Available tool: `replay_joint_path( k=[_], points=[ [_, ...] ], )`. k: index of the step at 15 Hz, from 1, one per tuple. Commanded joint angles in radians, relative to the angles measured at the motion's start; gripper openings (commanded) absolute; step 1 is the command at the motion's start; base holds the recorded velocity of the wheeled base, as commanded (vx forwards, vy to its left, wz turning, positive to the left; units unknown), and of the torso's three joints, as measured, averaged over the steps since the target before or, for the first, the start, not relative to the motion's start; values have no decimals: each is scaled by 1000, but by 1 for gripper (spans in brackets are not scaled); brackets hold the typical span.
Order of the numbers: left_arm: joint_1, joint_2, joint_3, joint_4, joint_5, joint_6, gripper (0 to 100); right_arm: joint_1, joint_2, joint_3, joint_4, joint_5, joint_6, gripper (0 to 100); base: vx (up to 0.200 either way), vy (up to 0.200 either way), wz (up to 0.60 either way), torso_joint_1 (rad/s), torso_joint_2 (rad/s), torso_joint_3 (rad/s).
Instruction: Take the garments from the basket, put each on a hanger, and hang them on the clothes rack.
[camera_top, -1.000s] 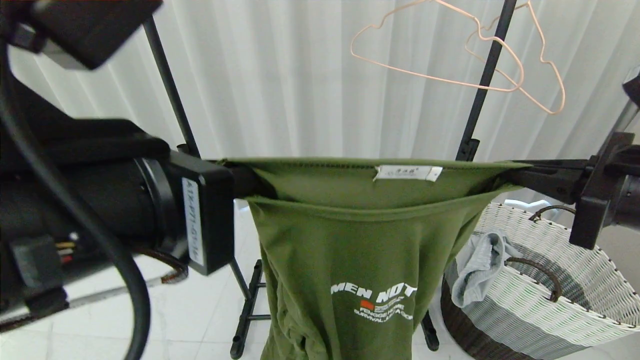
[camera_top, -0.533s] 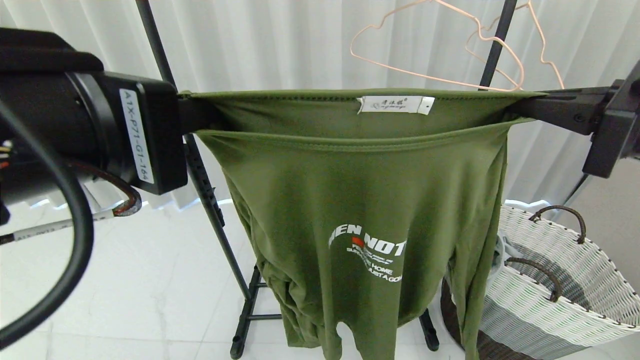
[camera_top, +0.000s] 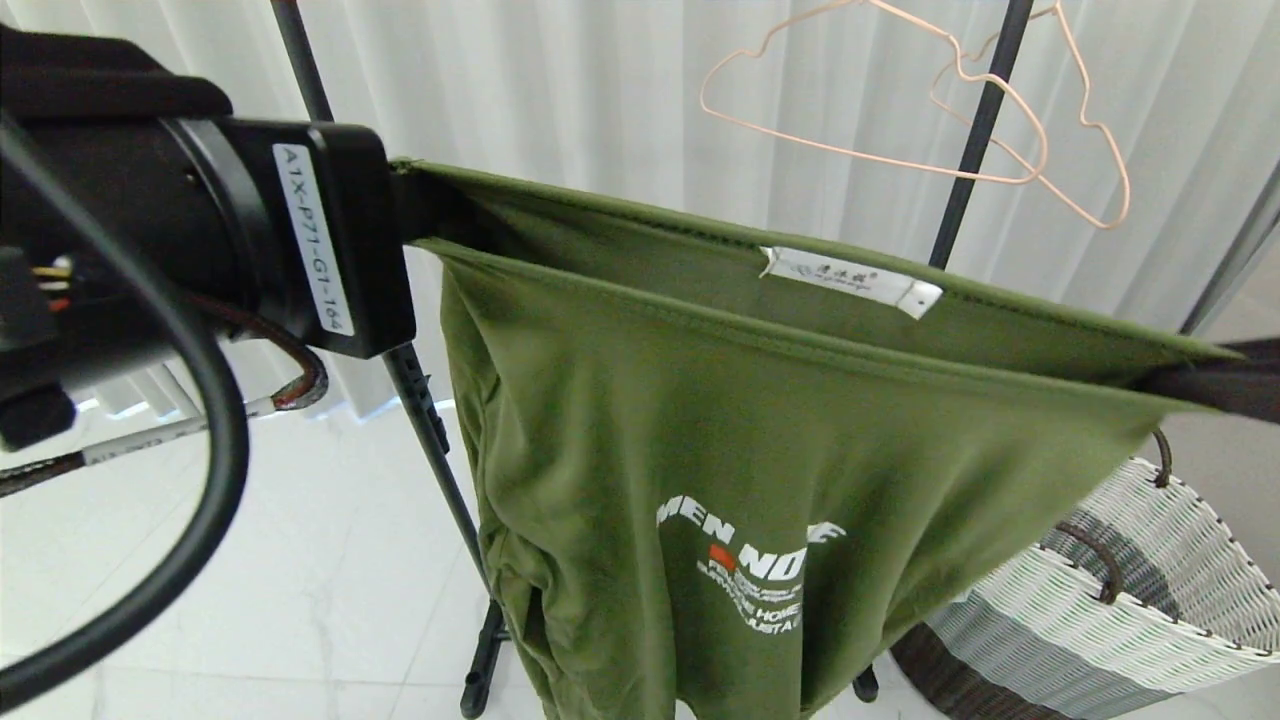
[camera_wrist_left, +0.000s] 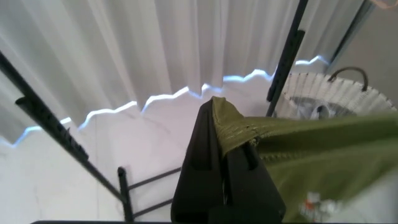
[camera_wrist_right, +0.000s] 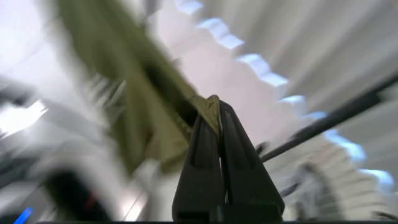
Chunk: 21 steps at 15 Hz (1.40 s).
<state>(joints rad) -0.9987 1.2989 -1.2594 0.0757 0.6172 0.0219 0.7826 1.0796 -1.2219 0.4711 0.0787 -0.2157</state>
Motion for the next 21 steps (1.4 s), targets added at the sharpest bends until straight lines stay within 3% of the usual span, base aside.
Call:
replay_joint_path(
  k=[1,7,8,10,11,13,17,21],
  points=[
    [2,43,0,-22,1,1,0,73,-95,-14,75,67,4,0,0,0,0,0,0,0],
    [19,63,8,-24,4,3,0,109,-79,-16,77,59,16,0,0,0,0,0,0,0],
    [20,51,5,-8,7,4,0,92,-73,-14,77,16,16,0,0,0,0,0,0,0],
    [20,5,-6,113,6,3,0,67,-38,-16,58,-117,18,0,0,0,0,0,0,0],
    [19,-29,-5,188,7,3,0,67,-9,-13,1,-171,26,0,0,0,0,0,0,0],
    [9,-92,37,300,4,1,0,67,60,5,-172,-188,45,0,0,0,0,0,0,0],
    [-113,-162,110,295,6,-7,0,95,184,19,-457,-183,41,0,0,0,0,0,0,0],
    [-181,-185,106,295,9,-2,0,104,189,19,-493,-188,39,0,0,0,0,0,0,0]
  ],
)
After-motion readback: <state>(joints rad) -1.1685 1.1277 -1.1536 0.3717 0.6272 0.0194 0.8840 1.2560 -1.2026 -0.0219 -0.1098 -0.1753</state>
